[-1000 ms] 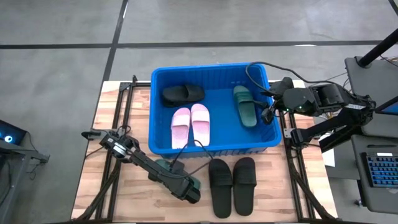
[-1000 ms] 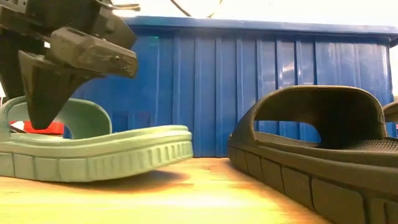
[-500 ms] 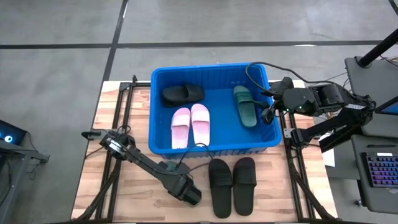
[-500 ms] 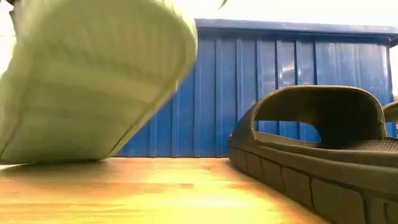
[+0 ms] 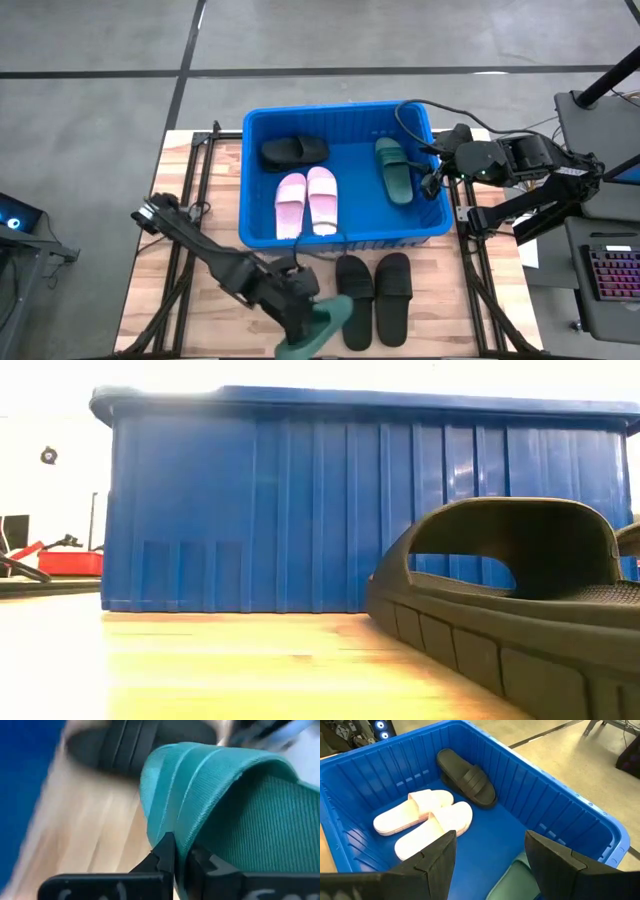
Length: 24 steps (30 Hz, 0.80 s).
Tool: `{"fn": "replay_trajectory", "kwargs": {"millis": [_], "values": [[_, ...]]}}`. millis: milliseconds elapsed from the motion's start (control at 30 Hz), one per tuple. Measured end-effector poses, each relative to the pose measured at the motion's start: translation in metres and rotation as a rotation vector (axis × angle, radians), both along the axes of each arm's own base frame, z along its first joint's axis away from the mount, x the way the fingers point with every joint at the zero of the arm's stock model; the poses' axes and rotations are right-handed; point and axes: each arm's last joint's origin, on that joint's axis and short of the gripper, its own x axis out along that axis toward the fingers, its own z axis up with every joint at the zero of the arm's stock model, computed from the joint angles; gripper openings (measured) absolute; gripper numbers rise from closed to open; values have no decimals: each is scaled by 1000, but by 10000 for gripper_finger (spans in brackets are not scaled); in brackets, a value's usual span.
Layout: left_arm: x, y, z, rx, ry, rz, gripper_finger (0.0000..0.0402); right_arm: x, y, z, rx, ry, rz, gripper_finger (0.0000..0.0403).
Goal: Pick and place slides into bin
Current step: Put the green slide into the blue container
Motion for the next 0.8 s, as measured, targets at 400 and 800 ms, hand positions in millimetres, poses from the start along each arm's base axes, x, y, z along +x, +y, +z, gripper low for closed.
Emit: {"fn": "replay_trajectory", "kwargs": {"millis": [400, 800], "values": [[-16, 50, 90, 403, -602, 323, 0, 0, 0, 1, 1, -8, -1, 224], [11, 138, 93, 604, -530, 541, 0, -9, -2, 22, 1, -105, -28, 224]]}}
